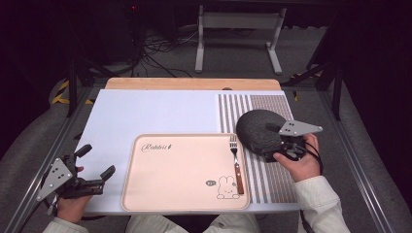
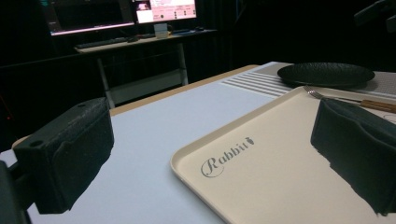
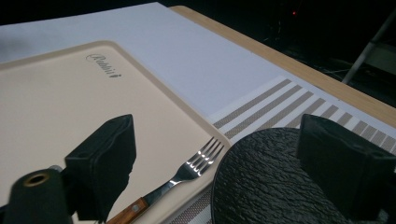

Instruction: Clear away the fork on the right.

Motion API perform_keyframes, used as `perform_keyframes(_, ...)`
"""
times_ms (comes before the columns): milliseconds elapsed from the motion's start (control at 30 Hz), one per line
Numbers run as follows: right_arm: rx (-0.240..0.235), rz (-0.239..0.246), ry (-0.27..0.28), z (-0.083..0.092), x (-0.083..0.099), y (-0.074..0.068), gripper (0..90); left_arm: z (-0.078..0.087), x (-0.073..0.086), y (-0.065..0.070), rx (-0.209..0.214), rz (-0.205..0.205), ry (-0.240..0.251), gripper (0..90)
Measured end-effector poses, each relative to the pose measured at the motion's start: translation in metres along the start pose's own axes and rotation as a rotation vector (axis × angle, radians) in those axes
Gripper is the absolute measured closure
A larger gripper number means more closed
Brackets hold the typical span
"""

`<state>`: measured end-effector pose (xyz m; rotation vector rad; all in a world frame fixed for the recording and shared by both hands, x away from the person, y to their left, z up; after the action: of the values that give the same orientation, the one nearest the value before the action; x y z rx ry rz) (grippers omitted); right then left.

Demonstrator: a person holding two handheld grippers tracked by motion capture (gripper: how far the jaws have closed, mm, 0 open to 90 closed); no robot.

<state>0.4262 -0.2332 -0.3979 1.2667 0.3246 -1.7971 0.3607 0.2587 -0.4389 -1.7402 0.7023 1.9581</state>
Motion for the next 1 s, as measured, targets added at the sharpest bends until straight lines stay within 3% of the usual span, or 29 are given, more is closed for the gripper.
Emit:
perform_keyframes(467,0.073,-0.018,0.132,0.024,0.035,0.002,3.0,-0.004,0.001,0.0,0.004,0.0,-0.009,0.0)
perform_keyframes(767,0.099,-0.02,0.175,0.032,0.059,0.004,1.6,-0.004,0.001,-0.001,0.007,-0.005,-0.01,0.0)
perform_keyframes(867,0.104,-0.043,0.198,0.033,0.066,0.006,1.6,-0.004,0.001,-0.001,0.007,-0.006,-0.008,0.1)
perform_keyframes(1000,0.108,-0.063,0.188,0.031,0.076,0.006,1.6,-0.004,0.0,-0.002,0.007,-0.001,0.003,0.1)
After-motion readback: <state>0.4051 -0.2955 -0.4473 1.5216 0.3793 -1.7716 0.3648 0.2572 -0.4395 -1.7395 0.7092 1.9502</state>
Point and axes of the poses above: each handheld gripper's, and its own axes: z roughly backward along the jaws, x roughly out of its underside, y roughly to its right, the point moved 8 cm from there along -z, roughly forward along the jaws, and after that the axes turned 11 degrees about z, right-handed, at the moved point
